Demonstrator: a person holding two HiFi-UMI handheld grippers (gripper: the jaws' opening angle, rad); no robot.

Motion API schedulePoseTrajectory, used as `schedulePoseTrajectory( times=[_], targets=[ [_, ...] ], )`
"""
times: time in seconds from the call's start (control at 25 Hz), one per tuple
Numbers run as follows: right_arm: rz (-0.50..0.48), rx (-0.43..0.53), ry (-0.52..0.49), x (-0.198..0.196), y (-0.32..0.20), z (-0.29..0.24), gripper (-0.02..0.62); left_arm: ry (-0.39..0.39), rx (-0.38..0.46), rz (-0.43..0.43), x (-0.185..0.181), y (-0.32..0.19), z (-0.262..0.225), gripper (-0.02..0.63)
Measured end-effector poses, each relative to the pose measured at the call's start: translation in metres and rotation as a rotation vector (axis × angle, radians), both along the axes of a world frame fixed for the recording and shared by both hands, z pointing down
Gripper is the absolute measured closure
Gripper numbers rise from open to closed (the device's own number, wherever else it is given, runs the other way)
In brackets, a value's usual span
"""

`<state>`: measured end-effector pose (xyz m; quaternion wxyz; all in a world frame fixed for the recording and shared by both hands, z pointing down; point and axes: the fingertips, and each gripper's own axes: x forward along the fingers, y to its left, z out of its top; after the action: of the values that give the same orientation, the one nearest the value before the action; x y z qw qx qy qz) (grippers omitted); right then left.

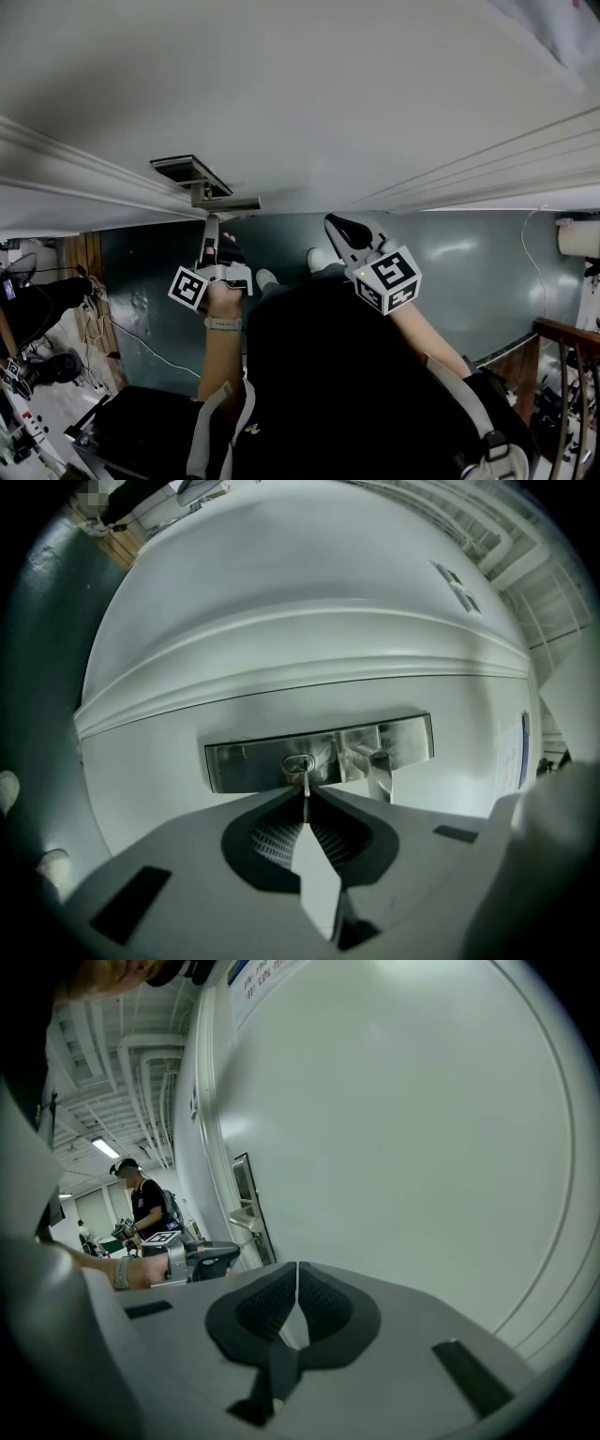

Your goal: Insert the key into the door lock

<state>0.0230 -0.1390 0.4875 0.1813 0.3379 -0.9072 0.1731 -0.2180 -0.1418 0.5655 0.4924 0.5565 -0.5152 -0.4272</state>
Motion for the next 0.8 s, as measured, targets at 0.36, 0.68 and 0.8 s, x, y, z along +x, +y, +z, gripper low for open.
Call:
schedulePoseTrajectory(
  times=[0.36, 0.68, 0.8],
  targets=[
    [0.004, -0.008, 0.002, -0.003, 0.001, 0.005, 0.578, 0.05, 0.005, -0.014, -0.007, 0.0, 0.003, 0.58],
    [0.009, -0.009, 0.005, -0.001, -0.001, 0.002, 0.578, 0.068, 0.002, 0.006, -0.005, -0.007, -0.001, 0.58],
    [0.008, -0.007, 0.004, -0.002, -0.003, 0.002, 0.578, 0.074, -0.005, -0.001, -0.005, -0.013, -0.001, 0.58]
  ],
)
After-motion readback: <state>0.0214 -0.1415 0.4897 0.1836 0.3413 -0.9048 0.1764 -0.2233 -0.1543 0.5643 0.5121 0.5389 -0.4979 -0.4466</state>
